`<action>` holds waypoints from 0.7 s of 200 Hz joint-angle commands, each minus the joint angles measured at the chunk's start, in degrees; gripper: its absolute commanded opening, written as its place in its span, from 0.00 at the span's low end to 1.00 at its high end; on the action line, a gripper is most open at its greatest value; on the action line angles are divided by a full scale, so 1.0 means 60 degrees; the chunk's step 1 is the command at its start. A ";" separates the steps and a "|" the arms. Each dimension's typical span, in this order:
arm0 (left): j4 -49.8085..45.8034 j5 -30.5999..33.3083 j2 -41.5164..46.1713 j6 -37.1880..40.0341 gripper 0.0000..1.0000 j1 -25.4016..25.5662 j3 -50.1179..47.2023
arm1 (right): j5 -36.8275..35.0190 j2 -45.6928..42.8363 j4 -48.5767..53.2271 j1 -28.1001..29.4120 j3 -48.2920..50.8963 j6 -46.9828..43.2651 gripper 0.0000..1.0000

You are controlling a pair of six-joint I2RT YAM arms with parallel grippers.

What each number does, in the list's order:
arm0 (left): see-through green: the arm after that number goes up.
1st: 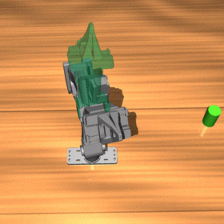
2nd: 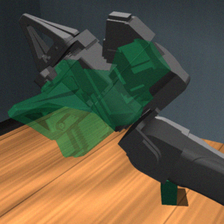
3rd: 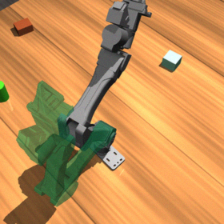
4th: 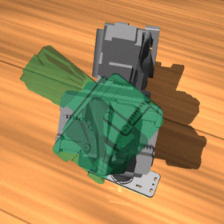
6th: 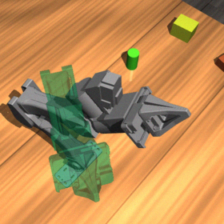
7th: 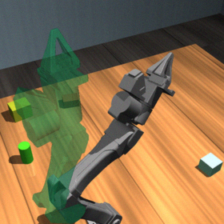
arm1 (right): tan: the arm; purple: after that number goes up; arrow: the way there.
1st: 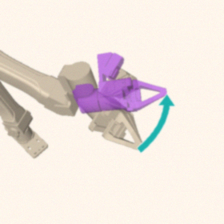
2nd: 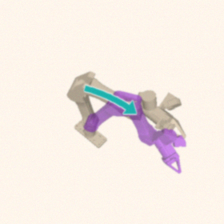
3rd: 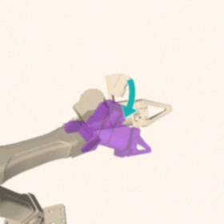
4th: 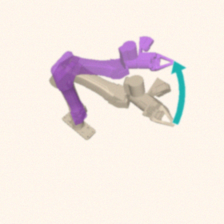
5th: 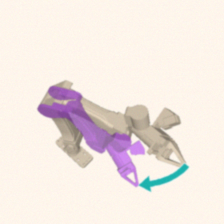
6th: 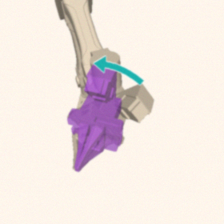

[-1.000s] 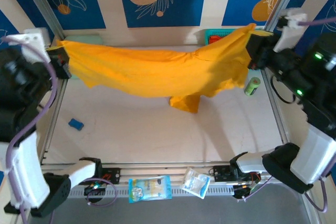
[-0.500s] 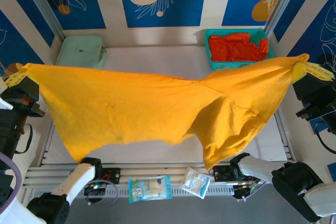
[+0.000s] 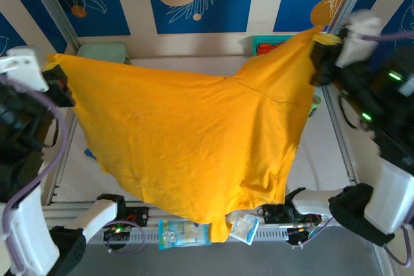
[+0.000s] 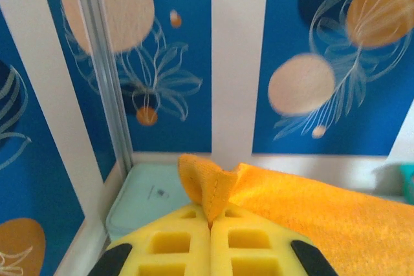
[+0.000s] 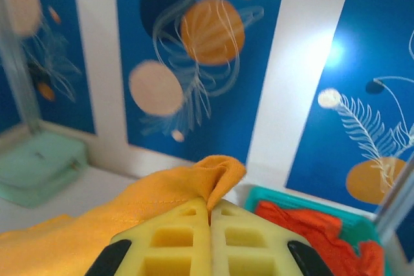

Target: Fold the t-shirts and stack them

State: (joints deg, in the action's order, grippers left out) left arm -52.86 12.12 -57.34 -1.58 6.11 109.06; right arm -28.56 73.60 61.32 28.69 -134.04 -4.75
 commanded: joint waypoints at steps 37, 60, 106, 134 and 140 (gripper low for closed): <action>0.4488 0.1033 -0.1774 0.0268 0.00 -0.0082 -0.5092 | 0.1411 0.3223 -0.2574 -0.2154 0.2084 -0.0307 0.00; 0.5775 0.1911 -0.3835 0.0422 0.00 -0.0081 -0.5160 | 0.1719 0.5909 -0.2584 -0.2315 0.0520 -0.0412 0.00; 0.7212 0.3257 -0.7586 0.0813 0.00 -0.0081 -0.3659 | 0.1714 1.2187 -0.0882 -0.2192 -0.5702 -0.0922 0.00; 0.7078 0.3194 -0.9067 0.0952 0.00 -0.0081 -0.2600 | 0.1425 1.2487 -0.2164 -0.2105 -0.4120 -0.1048 0.00; 0.7032 0.3189 -0.9296 0.0967 0.00 -0.0081 -0.2440 | 0.1466 1.2320 -0.2515 -0.2124 -0.3560 -0.0991 0.00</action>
State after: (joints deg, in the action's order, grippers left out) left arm -14.15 28.38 -109.47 2.57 6.07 88.82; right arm -19.31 150.63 51.20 15.49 -161.84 -9.54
